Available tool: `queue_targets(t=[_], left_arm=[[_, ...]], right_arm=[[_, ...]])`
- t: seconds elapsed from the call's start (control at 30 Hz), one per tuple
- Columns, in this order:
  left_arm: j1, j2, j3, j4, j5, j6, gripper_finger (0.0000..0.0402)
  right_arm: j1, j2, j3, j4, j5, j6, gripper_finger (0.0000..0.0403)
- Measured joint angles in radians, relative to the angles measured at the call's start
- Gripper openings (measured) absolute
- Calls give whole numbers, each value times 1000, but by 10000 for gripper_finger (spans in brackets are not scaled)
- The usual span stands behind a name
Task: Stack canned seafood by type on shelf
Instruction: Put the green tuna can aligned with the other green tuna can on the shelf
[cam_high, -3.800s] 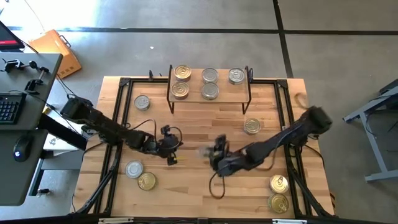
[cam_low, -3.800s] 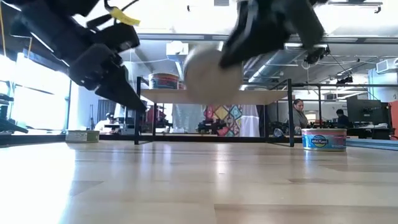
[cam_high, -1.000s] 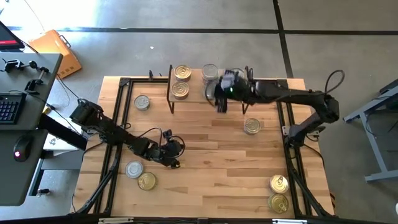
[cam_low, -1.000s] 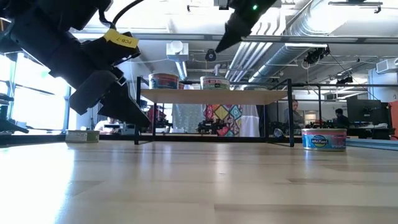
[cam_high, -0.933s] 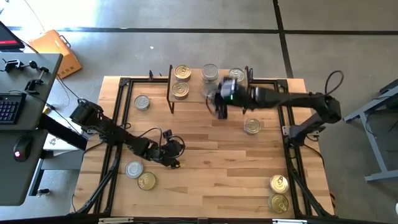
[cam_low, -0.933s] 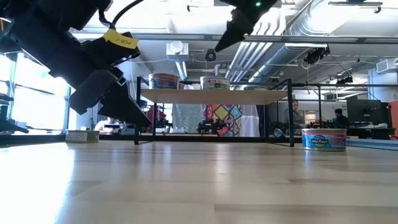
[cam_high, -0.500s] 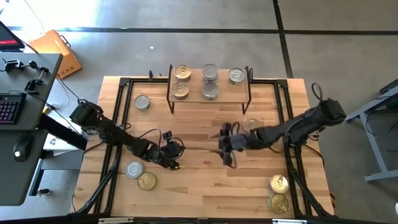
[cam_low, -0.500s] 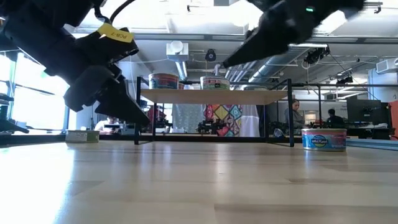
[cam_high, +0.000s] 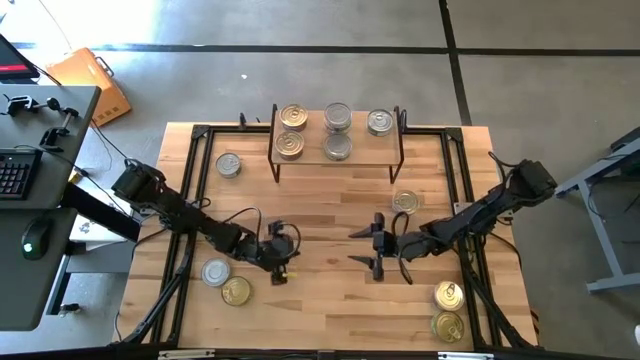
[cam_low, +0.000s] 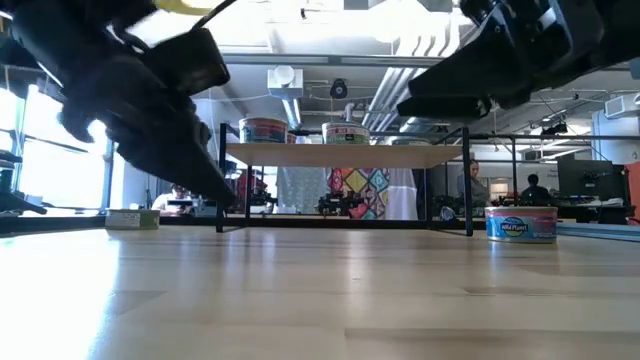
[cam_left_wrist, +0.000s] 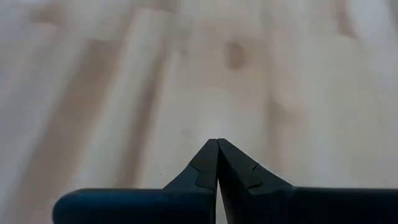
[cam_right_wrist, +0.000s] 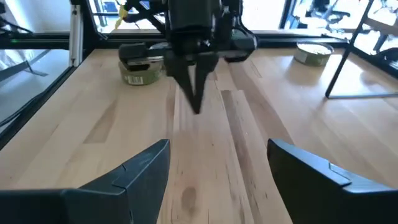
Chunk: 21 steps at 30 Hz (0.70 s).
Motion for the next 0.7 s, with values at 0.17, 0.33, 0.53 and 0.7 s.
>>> queue_targets(t=[0.17,0.33,0.53,0.7], left_arm=[[-72,0,47,-96,102,-17,0],[-171,-23,36,-88,45,-87,0],[-281,-114,-16,-89,-157,-180,0],[-347,-235,-74,-154,-244,-280,0]], right_arm=[[0,0,0,2,2,-16,259],[0,0,0,-5,2,-16,259],[0,0,0,-5,2,-26,259],[0,12,1,10,-1,-18,259]])
